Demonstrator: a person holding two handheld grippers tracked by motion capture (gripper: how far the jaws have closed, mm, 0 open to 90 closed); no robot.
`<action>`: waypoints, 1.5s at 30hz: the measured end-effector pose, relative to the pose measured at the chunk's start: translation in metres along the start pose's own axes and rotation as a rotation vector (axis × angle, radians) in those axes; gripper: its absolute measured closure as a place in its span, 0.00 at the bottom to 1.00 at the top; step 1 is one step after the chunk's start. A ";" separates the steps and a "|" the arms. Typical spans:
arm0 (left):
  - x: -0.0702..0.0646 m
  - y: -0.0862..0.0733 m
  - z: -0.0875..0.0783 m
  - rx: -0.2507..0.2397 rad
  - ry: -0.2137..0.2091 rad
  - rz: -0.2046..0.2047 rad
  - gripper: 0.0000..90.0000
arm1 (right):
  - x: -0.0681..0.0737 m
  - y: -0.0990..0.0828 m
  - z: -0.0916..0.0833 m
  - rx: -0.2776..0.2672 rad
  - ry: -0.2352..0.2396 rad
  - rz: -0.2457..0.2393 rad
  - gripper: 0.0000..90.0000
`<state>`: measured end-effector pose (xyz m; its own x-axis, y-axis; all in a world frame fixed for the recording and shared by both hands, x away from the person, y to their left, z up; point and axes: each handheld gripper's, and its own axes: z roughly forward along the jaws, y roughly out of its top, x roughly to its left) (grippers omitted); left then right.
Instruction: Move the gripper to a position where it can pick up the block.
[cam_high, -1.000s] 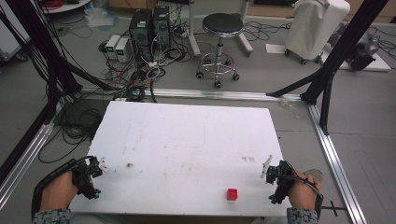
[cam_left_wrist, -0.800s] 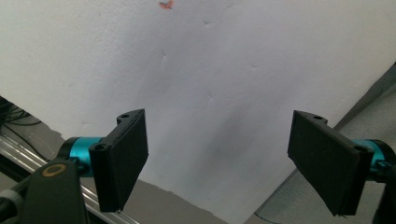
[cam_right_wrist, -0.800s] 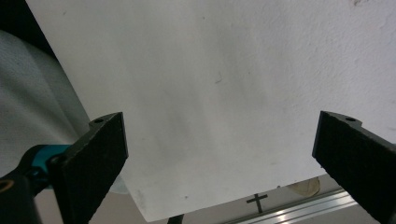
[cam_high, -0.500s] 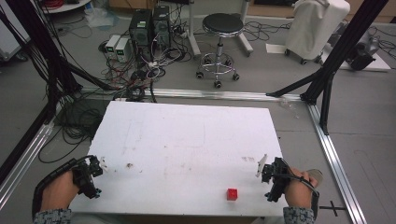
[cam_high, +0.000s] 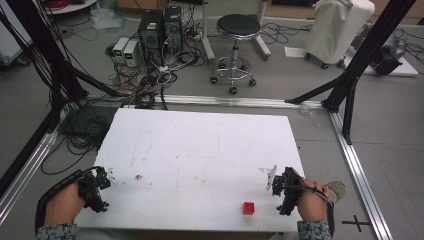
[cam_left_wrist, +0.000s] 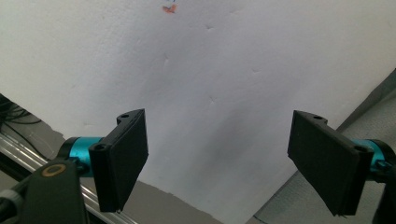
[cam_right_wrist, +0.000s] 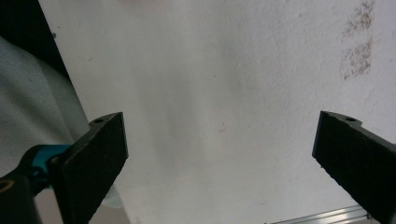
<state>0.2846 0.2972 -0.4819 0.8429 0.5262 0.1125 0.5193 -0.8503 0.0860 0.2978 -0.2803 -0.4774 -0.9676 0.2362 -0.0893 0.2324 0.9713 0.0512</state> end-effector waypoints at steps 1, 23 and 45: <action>0.000 0.000 0.000 -0.001 0.000 0.001 0.23 | 0.000 0.002 0.000 -0.004 0.003 -0.005 0.03; 0.000 0.001 0.001 -0.002 -0.008 -0.006 0.23 | 0.016 0.049 -0.001 -0.001 0.009 -0.134 0.03; -0.001 0.004 0.002 -0.008 -0.002 0.004 0.23 | 0.029 0.080 0.016 0.013 0.046 -0.216 0.03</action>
<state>0.2859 0.2927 -0.4836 0.8452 0.5228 0.1106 0.5149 -0.8522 0.0930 0.2902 -0.1957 -0.4923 -0.9984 0.0209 -0.0517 0.0197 0.9995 0.0233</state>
